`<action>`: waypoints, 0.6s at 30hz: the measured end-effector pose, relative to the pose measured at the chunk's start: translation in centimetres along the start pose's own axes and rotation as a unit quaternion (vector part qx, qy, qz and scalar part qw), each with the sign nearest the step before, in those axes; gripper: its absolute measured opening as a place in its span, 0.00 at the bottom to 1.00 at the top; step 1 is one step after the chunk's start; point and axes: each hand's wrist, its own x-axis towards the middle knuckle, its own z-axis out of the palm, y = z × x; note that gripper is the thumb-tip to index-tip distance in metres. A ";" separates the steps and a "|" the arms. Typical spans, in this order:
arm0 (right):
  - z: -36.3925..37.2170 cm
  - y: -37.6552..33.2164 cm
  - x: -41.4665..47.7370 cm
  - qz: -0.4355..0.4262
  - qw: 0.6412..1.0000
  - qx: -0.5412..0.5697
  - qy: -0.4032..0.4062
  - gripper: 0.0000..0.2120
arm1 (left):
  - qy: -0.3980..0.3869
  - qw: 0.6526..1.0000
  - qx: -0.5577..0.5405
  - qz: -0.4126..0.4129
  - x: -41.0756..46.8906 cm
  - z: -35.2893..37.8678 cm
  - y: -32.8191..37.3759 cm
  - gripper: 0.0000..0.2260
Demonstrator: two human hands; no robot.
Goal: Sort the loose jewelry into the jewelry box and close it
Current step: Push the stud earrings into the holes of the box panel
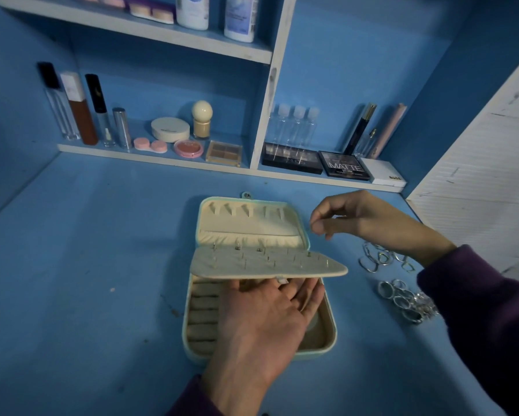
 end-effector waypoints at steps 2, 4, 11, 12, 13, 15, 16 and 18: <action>0.3 -0.7 0.1 -0.003 0.999 -0.017 -0.047 0.02 | -0.002 1.000 -0.001 0.000 0.0 0.0 0.0 0.29; 0.6 -0.9 0.4 0.004 0.997 -0.035 -0.072 0.02 | -0.005 1.000 0.000 0.001 0.0 0.0 0.0 0.31; 0.7 -0.9 1.1 0.040 0.993 -0.030 -0.104 0.04 | -0.009 1.000 -0.005 -0.003 0.0 -0.1 0.0 0.33; 0.6 -0.9 1.1 0.044 0.993 -0.028 -0.106 0.04 | -0.008 1.000 -0.006 -0.004 0.0 -0.1 0.0 0.33; 0.6 -0.9 1.2 0.048 0.993 -0.028 -0.108 0.04 | -0.006 1.000 -0.007 -0.003 0.0 0.0 0.0 0.33; 0.6 -1.0 1.2 0.053 0.992 -0.037 -0.110 0.04 | -0.004 1.000 -0.010 -0.002 -0.1 0.0 0.0 0.33; 0.6 -1.0 1.3 0.053 0.992 -0.041 -0.110 0.04 | -0.005 1.000 -0.010 -0.003 -0.1 0.1 0.0 0.34; 0.6 -0.9 1.4 0.052 0.991 -0.044 -0.111 0.04 | -0.007 1.000 -0.012 -0.006 -0.1 0.1 0.0 0.35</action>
